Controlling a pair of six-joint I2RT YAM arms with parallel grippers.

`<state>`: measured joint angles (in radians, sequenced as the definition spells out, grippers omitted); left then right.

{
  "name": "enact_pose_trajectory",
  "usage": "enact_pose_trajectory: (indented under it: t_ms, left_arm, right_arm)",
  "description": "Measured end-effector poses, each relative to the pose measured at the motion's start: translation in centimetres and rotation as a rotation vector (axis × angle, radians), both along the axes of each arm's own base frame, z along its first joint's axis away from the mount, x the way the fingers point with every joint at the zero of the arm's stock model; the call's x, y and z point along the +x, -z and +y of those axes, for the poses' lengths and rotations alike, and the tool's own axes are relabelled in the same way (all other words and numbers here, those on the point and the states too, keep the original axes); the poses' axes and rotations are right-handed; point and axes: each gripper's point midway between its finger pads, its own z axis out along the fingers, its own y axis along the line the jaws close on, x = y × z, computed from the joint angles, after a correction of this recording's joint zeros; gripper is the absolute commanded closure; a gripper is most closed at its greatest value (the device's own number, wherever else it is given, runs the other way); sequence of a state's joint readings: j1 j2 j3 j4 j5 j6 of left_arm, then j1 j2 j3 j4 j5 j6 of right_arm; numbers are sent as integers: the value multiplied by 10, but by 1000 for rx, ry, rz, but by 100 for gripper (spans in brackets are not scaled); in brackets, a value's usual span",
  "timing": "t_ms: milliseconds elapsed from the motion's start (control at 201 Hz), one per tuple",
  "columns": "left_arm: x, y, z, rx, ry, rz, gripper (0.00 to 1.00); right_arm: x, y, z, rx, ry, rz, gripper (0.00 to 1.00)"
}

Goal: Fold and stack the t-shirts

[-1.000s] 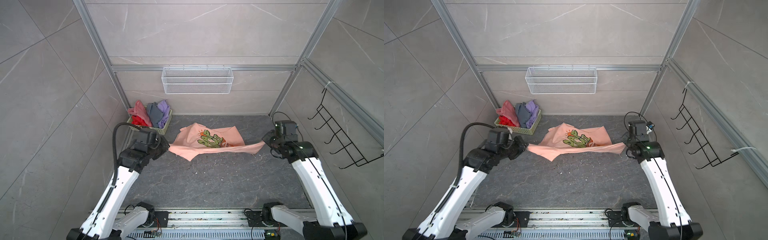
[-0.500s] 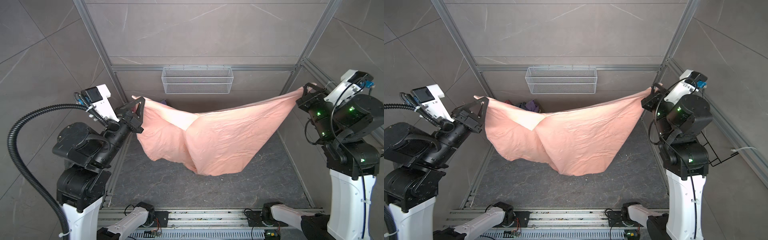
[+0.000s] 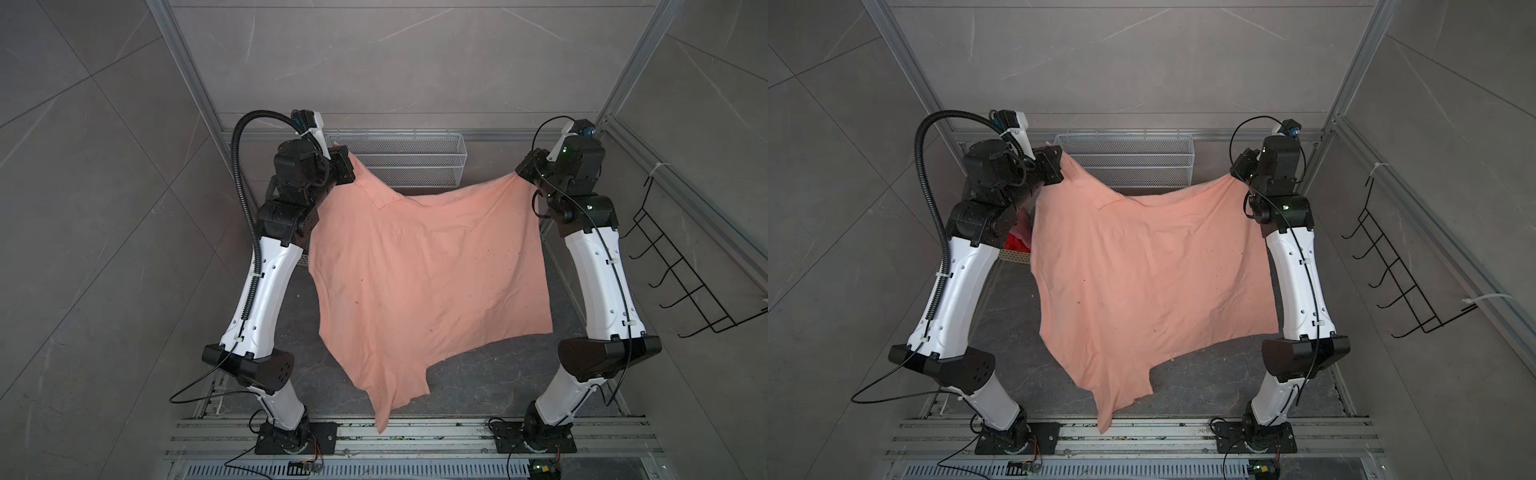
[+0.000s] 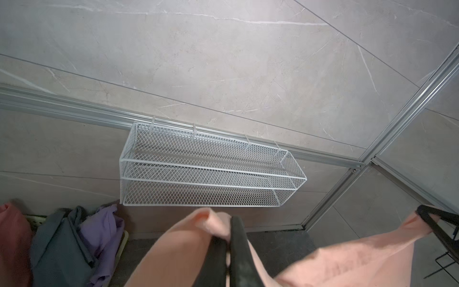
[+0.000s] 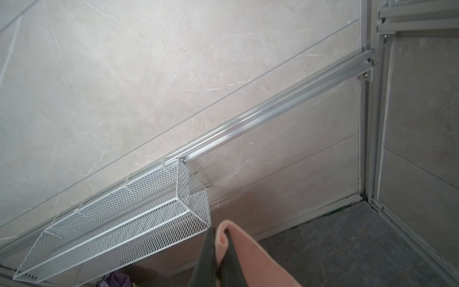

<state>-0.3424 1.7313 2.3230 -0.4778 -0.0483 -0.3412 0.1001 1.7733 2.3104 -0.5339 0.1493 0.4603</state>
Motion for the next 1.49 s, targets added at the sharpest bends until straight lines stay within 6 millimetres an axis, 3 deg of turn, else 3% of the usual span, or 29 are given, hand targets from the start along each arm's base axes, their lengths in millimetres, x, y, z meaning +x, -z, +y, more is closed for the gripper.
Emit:
enact_pose_trajectory:
  t_ms: [110, 219, 324, 398, 493, 567, 637, 672, 727, 776, 816, 841, 886, 916, 966, 1095, 1175, 1249, 1369, 1493]
  left_arm:
    - [-19, -32, 5, -16, 7, -77, 100]
    - [-65, -68, 18, -45, 26, -175, 100]
    - [-118, -87, 34, -69, 43, -246, 100]
    - [-148, -82, 43, -90, 53, -252, 100]
    - [-166, -43, 49, -136, 62, -162, 100]
    - [-165, 9, 50, -181, 59, -27, 100]
    - [-157, 83, 47, -226, 42, 174, 100]
    - [-155, 130, 46, -250, 22, 300, 100]
    - [-159, 207, 45, -287, -21, 509, 100]
    - [-173, 282, 46, -305, -79, 720, 78]
    - [-192, 332, 49, -315, -127, 862, 64]
    - [-203, 353, 51, -322, -152, 927, 57]
    - [-226, 384, 56, -343, -192, 1024, 42]
    - [-237, 392, 58, -366, -207, 1053, 36]
    - [-244, 391, 60, -403, -217, 1060, 35]
    - [-233, 357, 52, -464, -182, 1013, 32]
    - [-213, 339, 40, -461, -158, 1006, 32]
    - [-192, 338, 27, -431, -133, 1025, 31]
    - [-153, 358, 2, -334, -88, 1084, 30]
    - [-111, 382, -17, -189, -48, 1104, 28]
  right_arm:
    - [-24, -42, -14, 8, 24, -100, 100]
    - [-70, -76, -37, 3, 81, -180, 100]
    - [-120, -89, -50, -16, 133, -216, 100]
    - [-152, -83, -57, -30, 171, -210, 100]
    - [-173, -46, -64, -55, 213, -135, 100]
    - [-175, 2, -67, -73, 226, -29, 100]
    - [-170, 69, -68, -90, 227, 127, 100]
    - [-170, 103, -68, -94, 224, 207, 100]
    - [-170, 172, -67, -99, 216, 378, 98]
    - [-178, 229, -66, -100, 209, 524, 77]
    - [-189, 269, -66, -94, 213, 634, 63]
    - [-198, 290, -67, -94, 216, 698, 55]
    - [-214, 317, -68, -87, 229, 789, 53]
    - [-221, 325, -69, -85, 235, 819, 52]
    - [-228, 325, -70, -76, 246, 825, 51]
    - [-222, 299, -69, -53, 251, 752, 50]
    - [-209, 288, -65, -32, 231, 713, 50]
    - [-194, 291, -58, 2, 202, 697, 50]
    - [-165, 311, -42, 89, 139, 685, 50]
    - [-127, 349, -23, 198, 70, 721, 50]
